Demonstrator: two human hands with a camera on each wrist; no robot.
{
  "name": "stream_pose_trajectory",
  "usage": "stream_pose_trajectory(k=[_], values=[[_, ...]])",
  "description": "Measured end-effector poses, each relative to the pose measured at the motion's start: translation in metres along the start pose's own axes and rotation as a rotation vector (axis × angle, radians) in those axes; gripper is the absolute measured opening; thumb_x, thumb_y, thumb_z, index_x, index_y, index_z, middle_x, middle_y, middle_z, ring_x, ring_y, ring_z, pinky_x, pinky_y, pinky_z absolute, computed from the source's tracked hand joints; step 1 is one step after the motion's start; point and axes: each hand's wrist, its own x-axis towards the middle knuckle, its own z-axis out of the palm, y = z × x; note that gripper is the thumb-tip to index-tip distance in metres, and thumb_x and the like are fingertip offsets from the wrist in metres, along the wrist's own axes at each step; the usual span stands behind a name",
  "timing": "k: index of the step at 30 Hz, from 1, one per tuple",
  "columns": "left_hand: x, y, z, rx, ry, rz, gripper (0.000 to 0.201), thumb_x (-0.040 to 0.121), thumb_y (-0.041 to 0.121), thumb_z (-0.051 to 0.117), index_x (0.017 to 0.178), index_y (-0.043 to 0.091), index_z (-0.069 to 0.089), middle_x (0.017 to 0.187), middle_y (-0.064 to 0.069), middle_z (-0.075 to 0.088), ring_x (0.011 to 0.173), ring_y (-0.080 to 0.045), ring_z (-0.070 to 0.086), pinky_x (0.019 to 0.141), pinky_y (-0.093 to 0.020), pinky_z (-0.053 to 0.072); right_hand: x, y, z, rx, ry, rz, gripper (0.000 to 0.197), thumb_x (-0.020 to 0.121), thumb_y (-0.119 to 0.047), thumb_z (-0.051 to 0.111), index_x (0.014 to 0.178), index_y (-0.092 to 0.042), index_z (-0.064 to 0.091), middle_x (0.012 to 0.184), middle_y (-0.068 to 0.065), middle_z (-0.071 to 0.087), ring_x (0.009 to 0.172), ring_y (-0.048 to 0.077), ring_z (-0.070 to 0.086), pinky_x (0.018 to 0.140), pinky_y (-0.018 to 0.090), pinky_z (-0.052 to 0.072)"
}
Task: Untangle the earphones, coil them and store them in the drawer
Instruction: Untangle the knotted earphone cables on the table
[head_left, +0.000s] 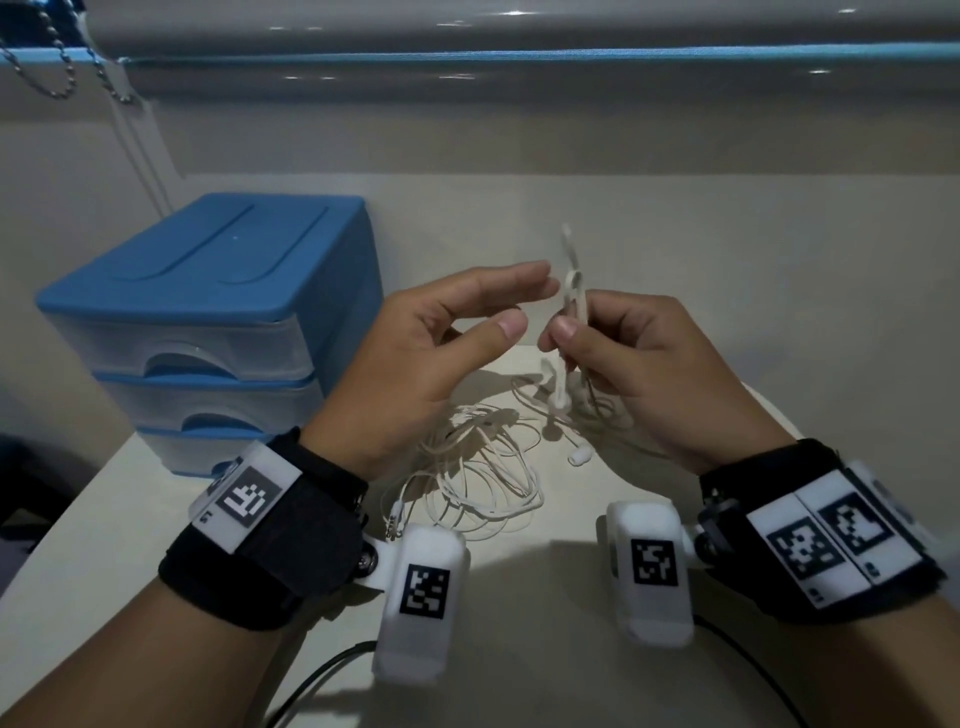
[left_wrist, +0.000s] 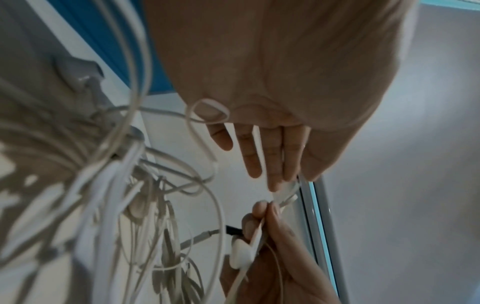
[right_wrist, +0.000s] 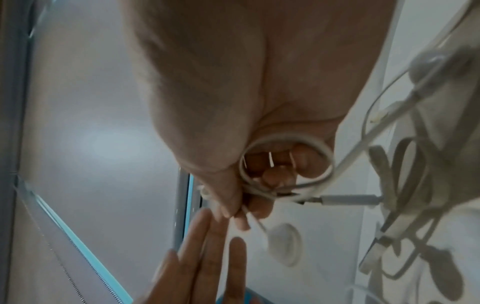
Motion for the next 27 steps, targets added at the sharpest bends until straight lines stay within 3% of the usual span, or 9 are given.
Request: stream_pose_trajectory(k=[3, 6, 10, 13, 15, 18, 20, 24, 27], values=[[0.002, -0.005, -0.002, 0.169, 0.071, -0.066, 0.027, 0.097, 0.016, 0.068, 0.122, 0.026, 0.072, 0.115, 0.014, 0.075, 0.111, -0.004, 0.066, 0.102, -0.042, 0.052, 0.005, 0.008, -0.009, -0.178, 0.099, 0.034, 0.033, 0.103, -0.027, 0.057, 0.072, -0.015, 0.063, 0.061, -0.007, 0.054, 0.056, 0.014, 0.046, 0.057, 0.029, 0.039], [0.004, -0.014, -0.004, 0.256, 0.124, -0.156, 0.015, 0.094, 0.019, 0.072, 0.104, 0.028, 0.078, 0.102, 0.016, 0.075, 0.096, 0.003, 0.066, 0.086, -0.024, 0.052, 0.008, 0.018, -0.015, -0.37, 0.167, 0.128, 0.038, 0.1, -0.033, 0.057, 0.071, -0.009, 0.059, 0.055, -0.007, 0.054, 0.052, 0.006, 0.044, 0.06, 0.031, 0.034], [0.003, -0.019, -0.005, 0.327, 0.075, -0.229, 0.01, 0.094, 0.022, 0.071, 0.098, 0.025, 0.079, 0.094, 0.016, 0.073, 0.064, 0.014, 0.057, 0.059, -0.003, 0.037, 0.008, 0.022, -0.019, -0.542, 0.104, 0.244, 0.03, 0.096, -0.028, 0.063, 0.085, -0.001, 0.068, 0.084, 0.012, 0.069, 0.076, 0.022, 0.061, 0.063, 0.028, 0.038], [0.003, -0.019, -0.005, 0.339, 0.065, -0.263, 0.012, 0.096, 0.025, 0.068, 0.099, 0.026, 0.079, 0.095, 0.016, 0.074, 0.079, 0.01, 0.062, 0.062, 0.001, 0.037, 0.006, 0.017, -0.019, -0.612, 0.053, 0.289, 0.017, 0.087, -0.028, 0.077, 0.09, -0.014, 0.069, 0.091, 0.002, 0.066, 0.083, 0.017, 0.063, 0.062, 0.018, 0.041], [0.004, -0.019, -0.006, 0.307, 0.082, -0.287, 0.014, 0.098, 0.026, 0.065, 0.1, 0.026, 0.079, 0.098, 0.015, 0.075, 0.09, 0.01, 0.063, 0.065, 0.004, 0.037, 0.005, 0.013, -0.018, -0.59, 0.047, 0.304, 0.031, 0.08, -0.029, 0.083, 0.105, -0.024, 0.065, 0.108, 0.0, 0.057, 0.091, 0.011, 0.06, 0.068, 0.016, 0.043], [0.004, -0.019, -0.006, 0.291, 0.088, -0.303, 0.015, 0.099, 0.028, 0.064, 0.1, 0.026, 0.079, 0.1, 0.016, 0.076, 0.093, 0.011, 0.064, 0.067, 0.004, 0.039, 0.004, 0.009, -0.018, -0.529, 0.042, 0.334, 0.054, 0.077, -0.04, 0.083, 0.122, -0.038, 0.055, 0.126, -0.005, 0.046, 0.117, 0.019, 0.053, 0.093, 0.035, 0.047], [0.005, -0.018, -0.007, 0.286, 0.09, -0.309, 0.016, 0.099, 0.029, 0.063, 0.099, 0.027, 0.079, 0.099, 0.016, 0.076, 0.094, 0.01, 0.065, 0.069, 0.003, 0.041, 0.001, 0.004, -0.017, -0.501, 0.061, 0.332, 0.061, 0.078, -0.054, 0.077, 0.131, -0.043, 0.05, 0.13, -0.009, 0.041, 0.126, 0.017, 0.039, 0.105, 0.042, 0.038], [0.005, -0.015, -0.007, 0.247, 0.095, -0.312, 0.017, 0.099, 0.027, 0.062, 0.099, 0.027, 0.079, 0.098, 0.016, 0.077, 0.097, 0.006, 0.066, 0.077, -0.009, 0.046, -0.005, -0.006, -0.015, -0.462, 0.125, 0.23, 0.083, 0.065, -0.078, 0.06, 0.141, -0.053, 0.04, 0.143, -0.014, 0.036, 0.136, 0.012, 0.027, 0.115, 0.054, 0.026], [0.005, -0.013, -0.006, 0.194, 0.116, -0.277, 0.017, 0.099, 0.024, 0.062, 0.097, 0.024, 0.079, 0.096, 0.012, 0.077, 0.099, -0.002, 0.069, 0.091, -0.023, 0.051, -0.008, -0.014, -0.013, -0.384, 0.254, 0.03, 0.072, 0.07, -0.074, 0.056, 0.138, -0.05, 0.047, 0.143, -0.013, 0.041, 0.137, 0.017, 0.035, 0.106, 0.044, 0.033]])
